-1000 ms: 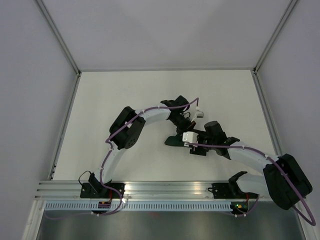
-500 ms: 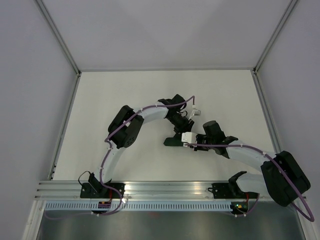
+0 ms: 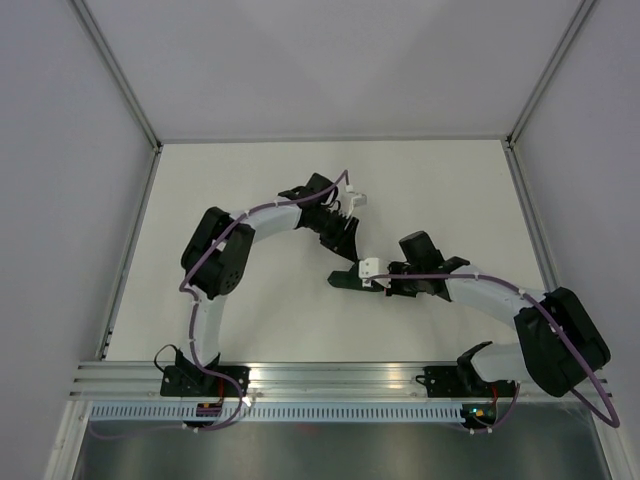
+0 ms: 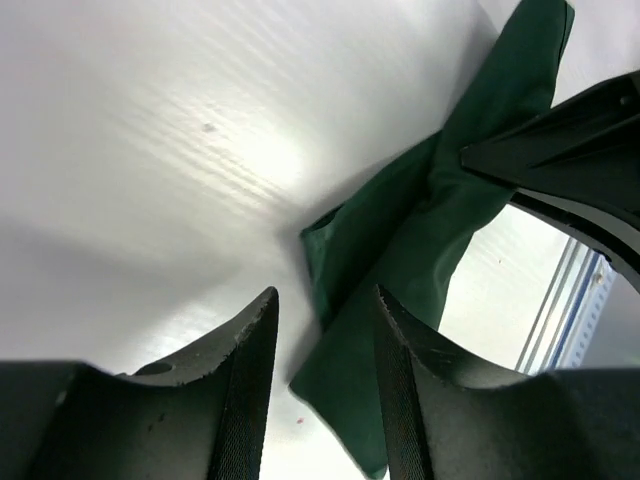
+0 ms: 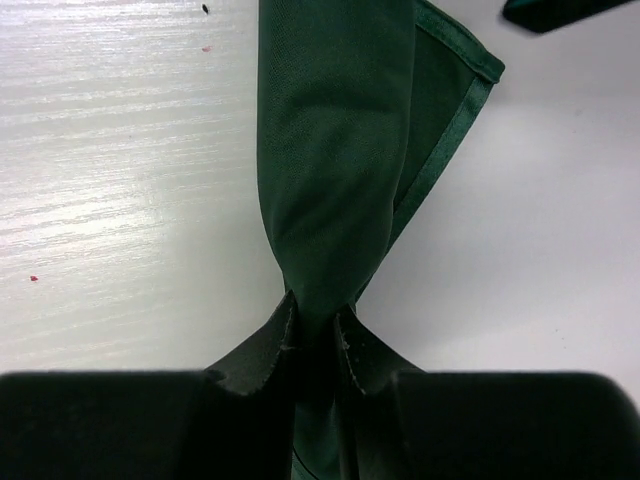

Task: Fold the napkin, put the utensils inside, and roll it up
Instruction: Roll the napkin at the center of the board.

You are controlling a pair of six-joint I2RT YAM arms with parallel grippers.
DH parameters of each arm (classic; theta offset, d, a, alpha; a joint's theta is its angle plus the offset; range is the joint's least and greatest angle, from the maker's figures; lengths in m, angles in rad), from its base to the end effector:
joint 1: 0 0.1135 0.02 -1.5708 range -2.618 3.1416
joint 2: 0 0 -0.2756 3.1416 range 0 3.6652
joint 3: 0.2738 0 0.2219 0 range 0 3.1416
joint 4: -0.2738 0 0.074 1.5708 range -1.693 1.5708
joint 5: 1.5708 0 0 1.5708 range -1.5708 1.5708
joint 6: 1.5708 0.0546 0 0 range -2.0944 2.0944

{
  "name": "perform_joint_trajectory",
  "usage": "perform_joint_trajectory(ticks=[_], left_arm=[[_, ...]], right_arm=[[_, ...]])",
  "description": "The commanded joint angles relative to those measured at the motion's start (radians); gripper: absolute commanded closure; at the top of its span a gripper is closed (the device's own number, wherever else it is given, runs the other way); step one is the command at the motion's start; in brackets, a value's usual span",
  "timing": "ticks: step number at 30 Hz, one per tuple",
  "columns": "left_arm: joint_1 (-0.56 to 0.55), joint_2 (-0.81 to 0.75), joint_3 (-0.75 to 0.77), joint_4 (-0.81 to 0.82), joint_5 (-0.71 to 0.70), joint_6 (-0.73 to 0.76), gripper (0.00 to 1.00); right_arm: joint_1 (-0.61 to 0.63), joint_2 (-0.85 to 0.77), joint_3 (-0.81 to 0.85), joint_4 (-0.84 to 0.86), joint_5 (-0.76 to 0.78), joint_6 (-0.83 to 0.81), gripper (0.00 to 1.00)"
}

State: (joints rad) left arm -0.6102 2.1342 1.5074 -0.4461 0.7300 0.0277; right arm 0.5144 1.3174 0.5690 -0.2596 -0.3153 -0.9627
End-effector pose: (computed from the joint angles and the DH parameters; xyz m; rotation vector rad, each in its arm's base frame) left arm 0.3317 -0.2763 0.1690 1.0729 2.4299 -1.1607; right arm 0.1792 0.1207 0.1724 -1.7802 1.7835 0.2284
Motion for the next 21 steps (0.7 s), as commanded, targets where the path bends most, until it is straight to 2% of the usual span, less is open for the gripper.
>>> perform_joint_trajectory(ticks=[1,4,6,7,9,10,11,13,14,17,21], left_arm=[[0.027,-0.131,-0.065,0.134,-0.044,-0.089,0.53],[0.036,-0.226,-0.154,0.229,-0.107,-0.118,0.53],[0.036,-0.288,-0.253,0.309,-0.217,-0.153,0.54],[0.038,-0.357,-0.297,0.411,-0.26,-0.167,0.55],[0.038,-0.472,-0.426,0.512,-0.392,-0.201,0.55],[0.038,-0.517,-0.471,0.624,-0.437,-0.215,0.55],[0.038,-0.555,-0.566,0.679,-0.479,-0.241,0.55],[0.036,-0.673,-0.66,0.795,-0.582,-0.258,0.54],[0.036,-0.706,-0.752,0.914,-0.621,-0.265,0.54],[0.027,-0.824,-0.902,1.103,-0.694,-0.243,0.51],[-0.019,-0.89,-0.99,1.196,-0.727,-0.141,0.48]], right_arm=[[-0.001,0.051,0.06,-0.133,-0.011,-0.018,0.8],[-0.002,0.118,0.104,-0.182,-0.022,-0.024,0.8],[-0.004,0.152,0.146,-0.201,-0.03,-0.027,0.81],[-0.008,0.186,0.163,-0.225,-0.039,-0.028,0.81],[-0.02,0.219,0.207,-0.243,-0.059,-0.031,0.82],[-0.025,0.252,0.224,-0.266,-0.068,-0.033,0.82],[-0.031,0.269,0.241,-0.279,-0.083,-0.033,0.82],[-0.051,0.325,0.294,-0.321,-0.096,-0.039,0.82],[-0.059,0.344,0.316,-0.34,-0.116,-0.045,0.82],[-0.088,0.434,0.434,-0.421,-0.14,-0.064,0.82],[-0.123,0.574,0.564,-0.568,-0.194,-0.097,0.82]])
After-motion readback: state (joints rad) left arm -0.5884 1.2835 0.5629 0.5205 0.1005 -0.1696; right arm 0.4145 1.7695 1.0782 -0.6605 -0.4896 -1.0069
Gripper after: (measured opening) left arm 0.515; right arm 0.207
